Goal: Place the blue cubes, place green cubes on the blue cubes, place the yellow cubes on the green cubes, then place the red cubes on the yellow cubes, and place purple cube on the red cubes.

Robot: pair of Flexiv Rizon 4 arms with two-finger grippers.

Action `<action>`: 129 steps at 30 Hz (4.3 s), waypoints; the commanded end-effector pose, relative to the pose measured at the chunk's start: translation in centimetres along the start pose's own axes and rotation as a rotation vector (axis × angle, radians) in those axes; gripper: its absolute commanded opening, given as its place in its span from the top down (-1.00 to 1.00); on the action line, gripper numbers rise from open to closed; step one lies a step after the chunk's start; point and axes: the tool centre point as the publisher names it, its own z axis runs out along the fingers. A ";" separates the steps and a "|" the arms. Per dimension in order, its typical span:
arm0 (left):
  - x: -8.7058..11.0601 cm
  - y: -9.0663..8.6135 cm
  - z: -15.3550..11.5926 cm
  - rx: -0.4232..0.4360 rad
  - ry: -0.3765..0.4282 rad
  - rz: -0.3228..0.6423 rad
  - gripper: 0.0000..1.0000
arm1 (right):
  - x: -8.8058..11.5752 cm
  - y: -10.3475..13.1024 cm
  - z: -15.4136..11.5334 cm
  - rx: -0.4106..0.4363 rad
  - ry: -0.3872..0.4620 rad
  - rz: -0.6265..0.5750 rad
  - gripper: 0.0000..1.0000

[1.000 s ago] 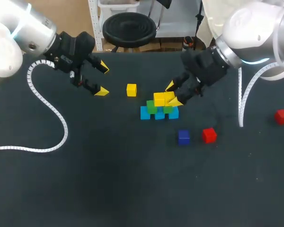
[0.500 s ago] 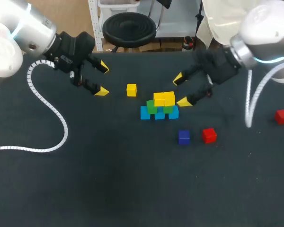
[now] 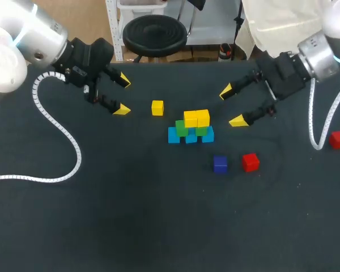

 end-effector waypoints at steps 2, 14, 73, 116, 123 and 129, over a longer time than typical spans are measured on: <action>0.0 0.1 0.0 0.002 0.000 0.001 -1.00 | 0.3 -0.4 -0.1 -0.008 -0.009 -0.001 -1.00; -2.1 3.3 2.2 0.062 -0.030 0.119 -1.00 | 0.3 -0.4 -0.1 -0.008 -0.009 -0.001 -1.00; 2.2 9.1 11.6 0.144 0.222 0.036 -1.00 | 0.3 -0.4 -0.1 -0.008 -0.009 -0.001 -1.00; 2.8 8.9 13.4 0.171 0.286 0.014 -0.50 | 0.3 -0.4 -0.1 -0.008 -0.009 -0.001 -1.00; 3.0 8.8 13.1 0.159 0.299 0.018 1.00 | 0.3 -0.4 -0.1 -0.008 -0.009 -0.001 -1.00; 2.7 8.2 12.3 0.135 0.300 0.032 1.00 | 0.3 -0.4 -0.1 -0.008 -0.009 -0.001 -1.00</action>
